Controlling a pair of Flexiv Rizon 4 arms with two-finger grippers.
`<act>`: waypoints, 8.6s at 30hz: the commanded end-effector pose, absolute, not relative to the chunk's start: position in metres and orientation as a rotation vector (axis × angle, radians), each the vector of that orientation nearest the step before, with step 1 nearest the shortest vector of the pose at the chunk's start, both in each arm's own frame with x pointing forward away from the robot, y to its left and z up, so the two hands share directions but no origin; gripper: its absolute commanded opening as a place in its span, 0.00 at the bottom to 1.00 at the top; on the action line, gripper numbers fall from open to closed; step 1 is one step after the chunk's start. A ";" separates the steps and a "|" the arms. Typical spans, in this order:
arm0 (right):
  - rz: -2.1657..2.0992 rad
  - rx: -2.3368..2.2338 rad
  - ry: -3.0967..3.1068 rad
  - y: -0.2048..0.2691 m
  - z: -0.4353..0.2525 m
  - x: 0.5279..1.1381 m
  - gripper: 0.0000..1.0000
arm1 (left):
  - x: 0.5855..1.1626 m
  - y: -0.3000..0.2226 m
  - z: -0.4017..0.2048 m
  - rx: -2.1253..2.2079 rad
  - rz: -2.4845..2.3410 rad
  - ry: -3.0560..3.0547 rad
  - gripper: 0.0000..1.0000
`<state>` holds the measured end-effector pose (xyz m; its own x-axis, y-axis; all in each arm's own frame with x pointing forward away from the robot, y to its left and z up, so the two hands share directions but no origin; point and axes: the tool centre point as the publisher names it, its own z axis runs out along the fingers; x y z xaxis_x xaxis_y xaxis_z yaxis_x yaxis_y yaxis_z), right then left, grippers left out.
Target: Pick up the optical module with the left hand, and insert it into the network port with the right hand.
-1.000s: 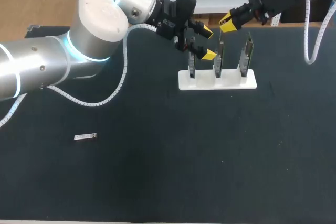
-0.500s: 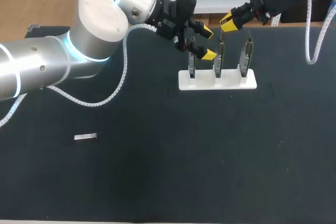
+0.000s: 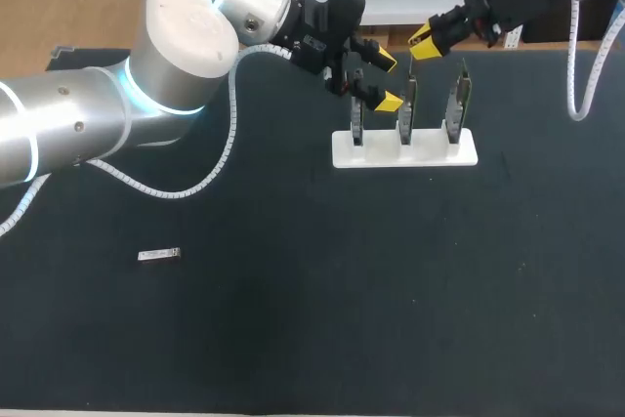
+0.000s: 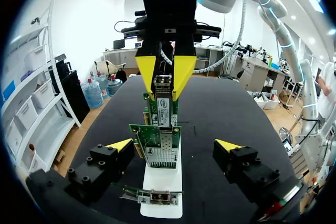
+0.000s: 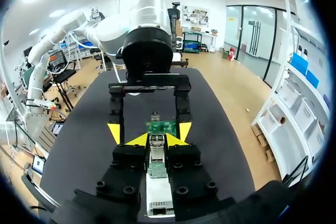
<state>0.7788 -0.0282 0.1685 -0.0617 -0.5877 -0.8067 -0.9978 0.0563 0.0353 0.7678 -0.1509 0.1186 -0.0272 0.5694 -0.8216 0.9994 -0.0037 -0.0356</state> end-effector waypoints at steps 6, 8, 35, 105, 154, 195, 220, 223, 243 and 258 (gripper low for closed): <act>0.831 -1.586 1.730 -0.027 0.169 0.780 0.00 | 0.768 -0.152 0.119 1.639 -0.893 1.666 1.00; 0.817 -1.591 1.730 -0.027 0.168 0.780 0.00 | 0.768 -0.152 0.119 1.639 -0.893 1.666 1.00; 0.823 -1.580 1.735 -0.027 0.166 0.776 0.00 | 0.768 -0.152 0.119 1.639 -0.893 1.666 1.00; 0.814 -1.582 1.731 -0.026 0.168 0.774 0.00 | 0.768 -0.152 0.119 1.639 -0.893 1.666 1.00; 0.798 -1.578 1.737 -0.028 0.166 0.777 0.00 | 0.768 -0.152 0.119 1.639 -0.893 1.666 1.00; 0.784 -1.555 1.742 -0.028 0.166 0.777 0.00 | 0.768 -0.152 0.119 1.639 -0.893 1.666 1.00; 0.810 -1.586 1.717 -0.029 0.170 0.778 0.00 | 0.768 -0.152 0.119 1.639 -0.893 1.666 1.00; 0.815 -1.593 1.713 -0.029 0.170 0.777 0.00 | 0.768 -0.152 0.119 1.639 -0.893 1.666 1.00; 0.833 -1.596 1.723 -0.026 0.164 0.776 0.00 | 0.768 -0.152 0.119 1.639 -0.893 1.666 1.00; 0.820 -1.588 1.722 -0.028 0.167 0.776 0.00 | 0.768 -0.152 0.119 1.639 -0.893 1.666 1.00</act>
